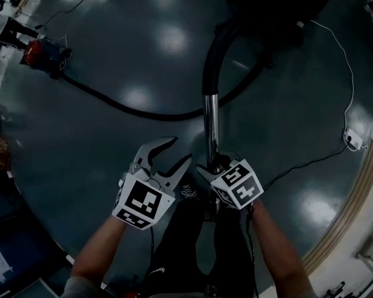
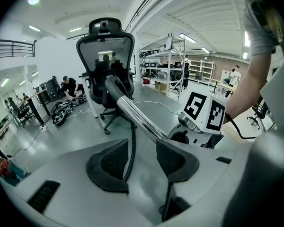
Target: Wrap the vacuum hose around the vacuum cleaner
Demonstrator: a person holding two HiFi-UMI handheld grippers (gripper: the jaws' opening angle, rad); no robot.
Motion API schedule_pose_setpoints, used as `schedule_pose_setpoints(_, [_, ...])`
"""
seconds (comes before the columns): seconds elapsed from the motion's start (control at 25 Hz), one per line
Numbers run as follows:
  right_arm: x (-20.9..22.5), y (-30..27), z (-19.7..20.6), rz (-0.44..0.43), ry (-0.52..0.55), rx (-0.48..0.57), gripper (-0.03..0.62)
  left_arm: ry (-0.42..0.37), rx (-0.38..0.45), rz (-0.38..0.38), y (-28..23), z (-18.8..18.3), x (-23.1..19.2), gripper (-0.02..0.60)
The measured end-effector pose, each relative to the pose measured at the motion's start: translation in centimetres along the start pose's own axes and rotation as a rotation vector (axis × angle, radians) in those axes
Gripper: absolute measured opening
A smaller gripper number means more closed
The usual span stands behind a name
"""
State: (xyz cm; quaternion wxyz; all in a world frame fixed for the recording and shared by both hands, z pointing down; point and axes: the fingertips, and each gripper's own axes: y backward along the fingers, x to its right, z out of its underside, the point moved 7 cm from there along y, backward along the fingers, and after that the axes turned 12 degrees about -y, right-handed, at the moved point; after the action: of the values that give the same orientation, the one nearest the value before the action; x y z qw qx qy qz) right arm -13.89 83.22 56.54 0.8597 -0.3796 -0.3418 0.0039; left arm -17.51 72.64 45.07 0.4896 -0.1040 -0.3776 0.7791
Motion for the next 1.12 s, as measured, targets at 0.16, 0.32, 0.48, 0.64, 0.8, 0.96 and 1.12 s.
schedule_pose_setpoints(0.16, [-2.0,-2.4,-3.6,-0.004,0.149,-0.076,0.19,0.021,-0.005,-0.086,2.9,2.1,-3.0,0.188])
schedule_pose_setpoints(0.32, [-4.7,-5.9,-6.8,-0.009,0.244,-0.139,0.189,-0.008,0.0,-0.135,6.1,4.6,-6.9,0.189])
schedule_pose_setpoints(0.48, [-7.4,-9.9,-10.0,-0.003,0.339,-0.194,0.187,-0.096,-0.012,-0.17,9.2,6.8,-11.4,0.189])
schedule_pose_setpoints(0.64, [-9.9,-13.0,-12.5,0.007,0.436,-0.266,0.186,-0.248,-0.038,-0.116,11.0,8.6,-14.9,0.287])
schedule_pose_setpoints(0.8, [-11.6,-15.5,-14.7,0.033,0.532,-0.366,0.186,-0.432,-0.075,-0.069,11.6,9.5,-17.1,0.333])
schedule_pose_setpoints(0.96, [-13.0,-16.5,-16.3,0.021,0.594,-0.46,0.186,-0.52,-0.128,-0.003,11.5,10.1,-18.2,0.333])
schedule_pose_setpoints(1.12, [-14.3,-16.9,-18.0,0.004,0.666,-0.539,0.186,-0.49,-0.159,0.105,11.4,10.8,-19.5,0.333])
